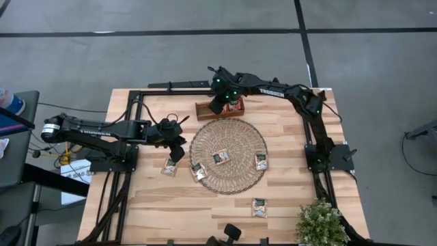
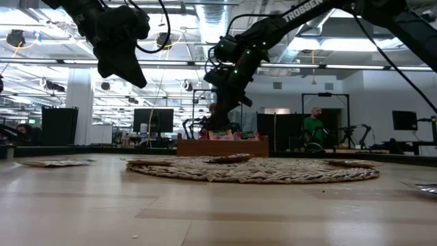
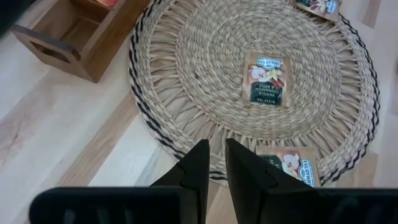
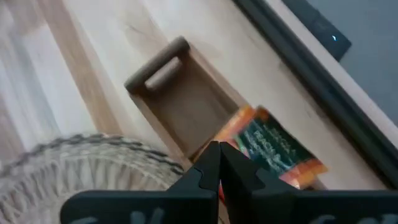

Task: Pick & Place Tea
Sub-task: Put the orange tea bag into the middle section of the wooden organizer

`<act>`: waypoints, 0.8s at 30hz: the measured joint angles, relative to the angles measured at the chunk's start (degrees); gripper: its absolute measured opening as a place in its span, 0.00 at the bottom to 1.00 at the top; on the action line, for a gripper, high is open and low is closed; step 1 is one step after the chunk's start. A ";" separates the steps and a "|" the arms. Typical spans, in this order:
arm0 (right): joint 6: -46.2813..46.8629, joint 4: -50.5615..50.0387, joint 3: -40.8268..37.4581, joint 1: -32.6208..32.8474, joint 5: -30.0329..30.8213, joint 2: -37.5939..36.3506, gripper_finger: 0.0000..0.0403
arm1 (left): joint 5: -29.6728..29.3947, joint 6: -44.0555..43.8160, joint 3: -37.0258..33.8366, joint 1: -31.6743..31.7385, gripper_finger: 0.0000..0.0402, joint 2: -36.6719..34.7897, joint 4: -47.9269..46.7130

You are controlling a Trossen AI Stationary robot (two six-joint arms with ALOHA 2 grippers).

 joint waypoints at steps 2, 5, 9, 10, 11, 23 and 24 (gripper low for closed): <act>-0.70 -0.61 0.00 0.13 1.78 0.16 0.00 | 0.00 0.02 0.00 0.00 0.11 0.00 0.07; -1.65 -1.61 0.02 0.09 2.22 0.16 0.00 | -0.11 0.10 0.00 0.00 0.11 0.00 0.08; -1.63 -2.33 0.13 0.00 2.07 0.98 0.00 | -0.22 0.17 0.00 0.00 0.11 0.00 0.12; -1.26 -2.67 0.06 -0.09 1.84 1.20 0.00 | -0.22 0.17 0.00 0.00 0.11 0.00 0.12; -1.24 -3.33 0.00 -0.33 1.82 1.28 0.00 | -0.22 0.17 0.00 0.00 0.11 0.00 0.12; 1.42 -2.54 0.13 -1.30 0.32 2.06 0.00 | -0.26 0.17 0.00 0.00 0.11 0.00 0.14; 1.92 -2.41 0.13 -1.55 0.32 2.06 0.00 | -0.26 0.16 0.00 0.00 0.11 0.00 0.13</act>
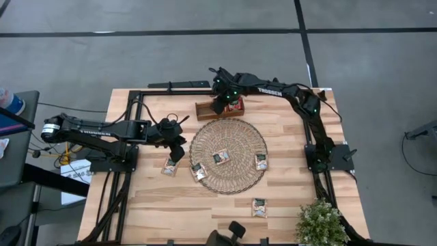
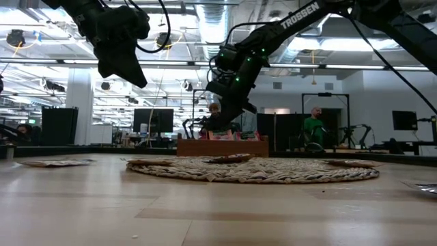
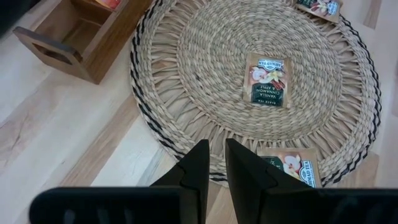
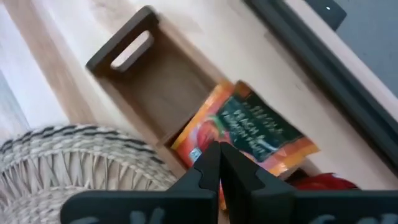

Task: Pick & Place Tea
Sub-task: Put the orange tea bag into the middle section of the wooden organizer

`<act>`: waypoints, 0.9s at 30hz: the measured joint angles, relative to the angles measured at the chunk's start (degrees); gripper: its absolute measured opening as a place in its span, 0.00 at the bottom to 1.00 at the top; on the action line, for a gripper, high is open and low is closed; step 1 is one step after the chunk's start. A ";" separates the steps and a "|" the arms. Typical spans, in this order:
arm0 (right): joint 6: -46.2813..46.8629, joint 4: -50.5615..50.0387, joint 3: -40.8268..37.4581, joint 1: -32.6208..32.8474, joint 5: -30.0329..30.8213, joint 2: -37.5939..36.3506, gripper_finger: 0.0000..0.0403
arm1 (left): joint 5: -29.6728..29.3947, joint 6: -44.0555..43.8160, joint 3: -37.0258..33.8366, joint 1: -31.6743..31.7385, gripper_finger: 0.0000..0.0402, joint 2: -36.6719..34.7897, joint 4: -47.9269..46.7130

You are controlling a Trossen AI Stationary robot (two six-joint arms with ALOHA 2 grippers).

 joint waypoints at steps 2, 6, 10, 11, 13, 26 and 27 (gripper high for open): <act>0.87 0.00 0.00 -0.51 0.03 0.00 0.00 | 0.00 0.00 0.00 0.00 0.11 0.00 0.01; 1.00 0.69 0.00 -1.41 0.06 0.00 0.00 | 0.00 0.01 0.00 0.00 0.11 0.00 0.01; 2.26 0.71 0.00 -1.71 0.00 0.00 0.00 | -0.02 0.00 0.00 0.00 0.11 0.00 -0.01; 2.44 0.88 0.00 -1.51 0.00 0.27 0.00 | -0.02 0.02 0.00 0.00 0.11 0.00 0.01; 2.48 1.26 0.36 -1.30 -0.06 1.02 0.00 | -0.04 0.33 0.00 0.00 0.11 0.00 0.01; 2.48 -4.92 8.55 -0.57 0.07 7.18 0.00 | 0.73 0.60 0.02 0.00 0.11 -0.02 -0.23; 2.48 -4.84 8.76 -0.54 0.11 7.24 0.00 | 0.74 0.60 0.02 0.00 0.11 -0.02 -0.21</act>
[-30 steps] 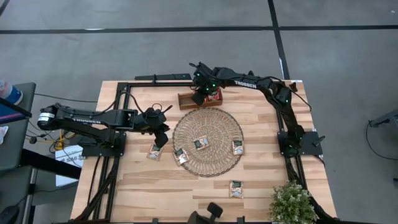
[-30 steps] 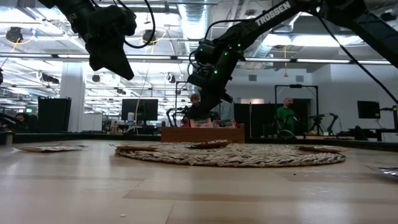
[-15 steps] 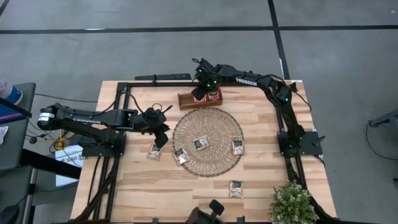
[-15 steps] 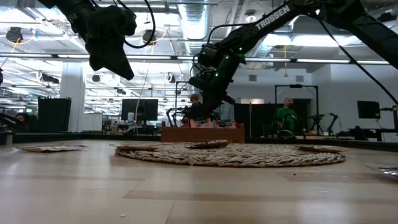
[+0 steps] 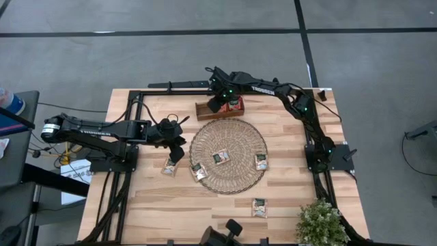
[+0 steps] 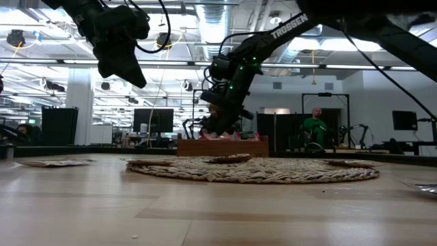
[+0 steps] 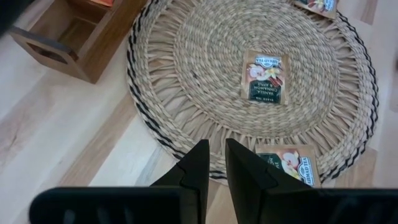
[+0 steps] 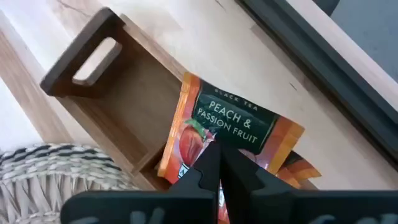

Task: Pick & Place Tea
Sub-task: Put the orange tea bag into the middle section of the wooden organizer

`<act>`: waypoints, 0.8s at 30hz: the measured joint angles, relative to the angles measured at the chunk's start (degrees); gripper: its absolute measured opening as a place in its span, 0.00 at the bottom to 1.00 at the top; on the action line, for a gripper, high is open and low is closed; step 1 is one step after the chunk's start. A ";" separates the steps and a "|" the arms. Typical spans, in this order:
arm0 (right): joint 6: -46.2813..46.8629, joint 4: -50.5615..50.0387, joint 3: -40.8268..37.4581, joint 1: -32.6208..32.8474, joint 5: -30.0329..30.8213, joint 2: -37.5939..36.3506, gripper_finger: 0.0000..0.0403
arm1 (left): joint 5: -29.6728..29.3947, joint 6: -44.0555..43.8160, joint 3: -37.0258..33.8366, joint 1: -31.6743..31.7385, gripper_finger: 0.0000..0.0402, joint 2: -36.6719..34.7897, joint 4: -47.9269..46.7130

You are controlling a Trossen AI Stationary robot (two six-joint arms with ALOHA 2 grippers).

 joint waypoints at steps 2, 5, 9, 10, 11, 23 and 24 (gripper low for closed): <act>-0.04 -0.69 0.44 0.24 0.11 0.02 0.00 | 0.02 -0.02 0.00 0.00 0.11 0.00 0.05; -0.61 -3.41 1.44 0.48 0.35 -0.24 0.00 | 0.02 -0.04 0.00 0.00 0.11 0.00 0.18; -1.37 -4.62 1.80 0.69 1.68 -0.27 0.00 | 0.02 -0.46 0.00 0.00 0.11 0.00 0.72; -1.54 -4.62 1.80 0.70 1.81 -0.27 0.00 | 0.02 -0.48 0.00 0.00 0.11 0.00 0.96; -1.56 -4.59 1.81 0.73 1.84 -0.26 0.00 | 0.02 -0.50 0.00 0.00 0.11 0.00 1.03; -3.23 -3.47 1.84 0.95 4.83 -0.19 0.00 | 0.07 -0.87 0.00 0.00 0.11 0.00 1.23; -3.57 -3.50 1.86 0.95 4.74 0.05 0.00 | 0.07 -0.89 0.00 0.00 0.11 0.00 1.30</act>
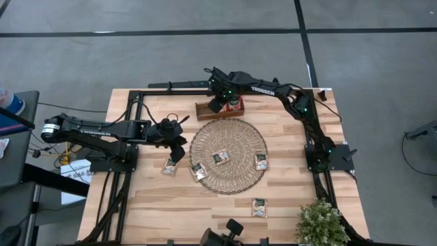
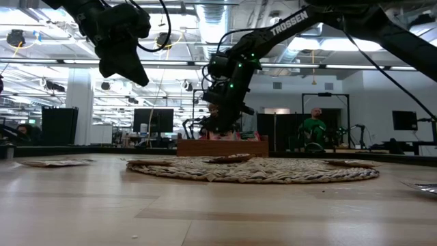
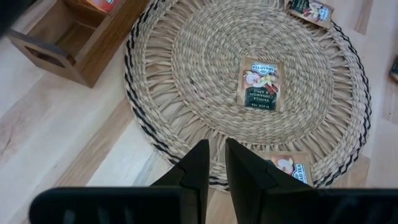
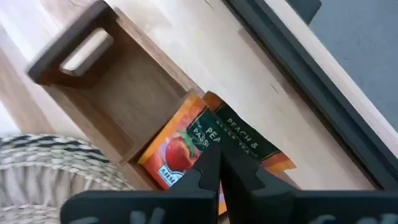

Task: Pick & Place Tea
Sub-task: Put the orange tea bag into the middle section of the wooden organizer, then adjust the wooden organizer on the table

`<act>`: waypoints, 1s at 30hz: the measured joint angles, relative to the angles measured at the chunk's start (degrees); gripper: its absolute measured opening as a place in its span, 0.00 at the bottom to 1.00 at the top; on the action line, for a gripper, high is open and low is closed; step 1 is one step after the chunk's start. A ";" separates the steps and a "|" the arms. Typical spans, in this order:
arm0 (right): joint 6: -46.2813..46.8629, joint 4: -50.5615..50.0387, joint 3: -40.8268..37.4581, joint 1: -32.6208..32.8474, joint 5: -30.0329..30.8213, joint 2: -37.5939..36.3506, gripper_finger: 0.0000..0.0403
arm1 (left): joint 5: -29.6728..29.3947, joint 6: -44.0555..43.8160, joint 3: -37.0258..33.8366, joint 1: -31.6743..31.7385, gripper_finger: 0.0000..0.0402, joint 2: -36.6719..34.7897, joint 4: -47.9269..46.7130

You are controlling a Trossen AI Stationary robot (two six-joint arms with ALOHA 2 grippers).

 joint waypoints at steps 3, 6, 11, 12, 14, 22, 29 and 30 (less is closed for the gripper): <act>-0.66 -1.44 -0.13 0.00 -0.11 0.25 0.00 | 0.03 -0.13 0.00 0.00 0.11 0.00 0.02; -0.73 -1.04 -0.04 0.07 -0.13 0.23 0.00 | 0.04 -0.12 0.00 0.00 0.11 0.00 0.17; -0.58 -1.78 -0.07 0.04 -0.21 0.20 0.00 | 0.04 -0.10 0.00 0.00 0.11 0.00 0.23; -0.58 -2.52 -0.08 0.07 -0.36 -0.05 0.00 | 0.04 -0.12 0.00 -0.01 0.11 0.00 0.24; -0.58 -3.26 -0.08 0.47 -0.36 -0.64 0.00 | 0.04 -0.12 0.00 0.00 0.11 0.00 0.24; -2.07 -7.61 0.13 1.87 -3.18 -1.87 0.00 | -0.12 -0.05 0.00 0.00 0.11 0.00 1.27; -2.06 -6.41 -0.28 1.92 -3.63 -1.82 0.00 | -0.07 -0.05 0.00 0.00 0.11 0.00 2.53; -1.99 -6.36 -0.28 1.90 -3.99 -1.82 0.00 | -0.05 -0.07 0.00 0.00 0.11 0.00 2.77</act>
